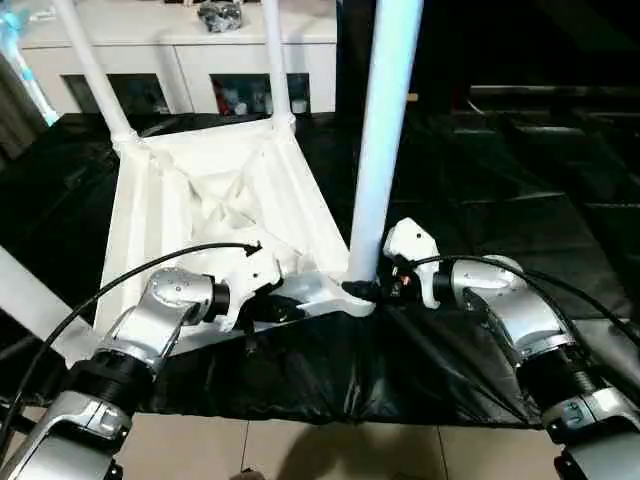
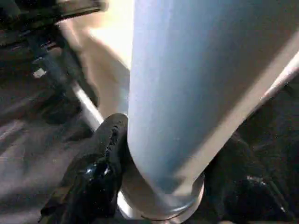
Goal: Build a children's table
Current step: Rotate leg to tighten
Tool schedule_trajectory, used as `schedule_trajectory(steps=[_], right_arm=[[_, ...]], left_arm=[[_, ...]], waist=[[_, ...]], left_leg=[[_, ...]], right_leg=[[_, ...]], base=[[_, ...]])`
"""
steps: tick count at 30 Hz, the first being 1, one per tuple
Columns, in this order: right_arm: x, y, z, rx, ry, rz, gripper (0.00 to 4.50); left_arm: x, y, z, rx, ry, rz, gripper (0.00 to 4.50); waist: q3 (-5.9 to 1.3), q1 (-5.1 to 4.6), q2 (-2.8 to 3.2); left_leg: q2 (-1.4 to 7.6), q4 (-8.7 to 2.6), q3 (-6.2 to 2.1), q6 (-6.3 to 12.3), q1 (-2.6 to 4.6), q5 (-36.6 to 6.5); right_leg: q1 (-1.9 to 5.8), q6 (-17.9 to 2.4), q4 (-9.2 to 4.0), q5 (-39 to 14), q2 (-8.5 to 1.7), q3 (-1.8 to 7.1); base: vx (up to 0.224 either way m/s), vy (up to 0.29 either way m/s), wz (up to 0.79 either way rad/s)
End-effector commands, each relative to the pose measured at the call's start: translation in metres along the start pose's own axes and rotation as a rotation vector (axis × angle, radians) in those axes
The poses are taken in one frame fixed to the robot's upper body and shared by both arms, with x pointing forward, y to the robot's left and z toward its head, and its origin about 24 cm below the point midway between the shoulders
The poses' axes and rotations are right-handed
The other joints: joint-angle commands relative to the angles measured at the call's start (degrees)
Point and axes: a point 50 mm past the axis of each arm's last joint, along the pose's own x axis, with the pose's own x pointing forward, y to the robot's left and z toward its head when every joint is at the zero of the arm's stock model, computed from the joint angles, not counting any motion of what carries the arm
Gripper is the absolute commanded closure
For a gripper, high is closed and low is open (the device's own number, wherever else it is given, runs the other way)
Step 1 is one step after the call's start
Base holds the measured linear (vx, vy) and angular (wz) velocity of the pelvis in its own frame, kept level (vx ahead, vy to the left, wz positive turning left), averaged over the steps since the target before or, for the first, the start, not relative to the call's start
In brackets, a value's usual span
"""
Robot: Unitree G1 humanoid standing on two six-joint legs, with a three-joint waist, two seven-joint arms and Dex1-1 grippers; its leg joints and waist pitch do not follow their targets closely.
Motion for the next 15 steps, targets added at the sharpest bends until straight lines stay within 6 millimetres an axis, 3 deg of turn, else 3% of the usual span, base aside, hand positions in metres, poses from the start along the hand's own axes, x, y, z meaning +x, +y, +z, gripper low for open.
schedule_trajectory(steps=[1,3,4,5,6,7,9,10,11,13,14,15], right_arm=[[0.014,0.019,-0.019,0.061,0.067,-0.033,2.37],[0.017,0.022,-0.024,0.093,0.071,-0.073,2.4],[0.03,0.028,-0.027,0.204,0.053,-0.183,2.42],[0.036,0.03,-0.027,0.246,0.046,-0.22,2.42],[0.04,0.031,-0.027,0.272,0.043,-0.242,2.46],[0.046,0.03,-0.024,0.307,0.035,-0.288,2.46],[0.055,0.03,-0.018,0.347,0.011,-0.326,2.46],[0.055,0.03,-0.018,0.347,0.011,-0.326,2.46],[0.062,0.031,-0.013,0.377,-0.003,-0.354,2.46],[0.071,0.034,0.0,0.365,-0.051,-0.325,2.46],[0.071,0.035,0.005,0.353,-0.075,-0.306,1.97],[0.071,0.035,0.005,0.352,-0.077,-0.305,1.84]], left_arm=[[0.011,0.01,0.009,-0.024,-0.005,0.147,4.5],[0.017,0.01,0.013,-0.028,-0.009,0.171,4.5],[0.036,0.007,0.026,-0.043,-0.036,0.21,4.5],[0.042,0.005,0.031,-0.05,-0.049,0.221,4.5],[0.046,0.004,0.035,-0.054,-0.057,0.228,4.5],[0.053,0.002,0.04,-0.056,-0.069,0.235,4.5],[0.06,-0.002,0.046,-0.043,-0.082,0.229,4.5],[0.06,-0.002,0.046,-0.043,-0.082,0.229,4.5],[0.065,-0.004,0.05,-0.033,-0.09,0.226,4.5],[0.07,-0.008,0.053,0.004,-0.092,0.197,4.5],[0.069,-0.008,0.053,0.023,-0.089,0.186,4.5],[0.069,-0.008,0.053,0.024,-0.089,0.185,4.5]], waist=[[-2.5,-0.23,-1.26],[-2.43,0.03,-1.2],[-2.4,-0.26,-0.87],[-2.3,-0.3,-0.76],[-2.47,-0.46,-1.11],[-2.47,-0.48,-1.07],[-2.51,-0.97,-0.37],[-2.87,-0.88,-0.47],[-2.97,-0.81,-0.17],[-2.85,-1.11,-0.22],[-2.92,-0.99,-0.28],[-2.91,-0.99,-0.35]], left_leg=[[1.66,-4.47,0.26,1.38,-0.04,-13.3],[1.85,-4.81,0.11,0.38,0.4,-15.7],[1.84,-5.03,0.06,0.08,0.22,-15.8],[1.93,-5.17,0.11,-0.23,0.57,-16.5],[1.85,-5.24,-0.17,-0.61,0.57,-17.3],[1.9,-5.35,-0.2,-0.56,0.45,-17.4],[1.85,-5.61,-0.3,-0.67,0.37,-18.7],[1.86,-5.58,-0.36,-0.53,0.36,-18.0],[1.93,-5.61,-0.33,-0.46,0.35,-17.0],[1.83,-5.74,-0.23,-0.36,-0.07,-16.5],[1.84,-5.6,-0.08,-0.15,0.11,-16.6],[1.85,-5.56,-0.01,0.19,0.1,-16.5]], right_leg=[[1.94,-8.8,-6.57,-23.4,-3.14,2.51],[1.66,-7.6,-6.99,-26.5,-3.26,2.39],[1.74,-7.4,-6.93,-26.4,-3.16,2.42],[1.35,-7.4,-7.31,-26.8,-3.18,2.42],[1.68,-7.2,-7.3,-27.3,-3.3,2.19],[1.78,-7.1,-7.28,-27.1,-3.31,2.19],[1.67,-7.1,-7.51,-26.1,-3.35,2.17],[2.05,-7.2,-7.4,-24.1,-3.43,2.11],[2.05,-7.6,-7.24,-21.9,-3.45,2.22],[2.23,-8.4,-7.02,-18.8,-3.2,2.13],[2.22,-8.6,-7.09,-18.5,-3.33,2.22],[2.25,-8.8,-7.13,-18.2,-3.39,2.32]], base=[[0.0,0.0,0.0],[0.0,0.0,0.0],[0.0,0.0,0.0],[0.0,0.0,0.0],[0.0,0.0,0.0],[0.0,0.0,0.0],[0.0,0.0,0.0],[0.0,0.0,0.0],[0.0,0.0,0.0],[0.0,0.0,0.0],[0.0,0.0,0.0],[0.0,0.0,0.0]])
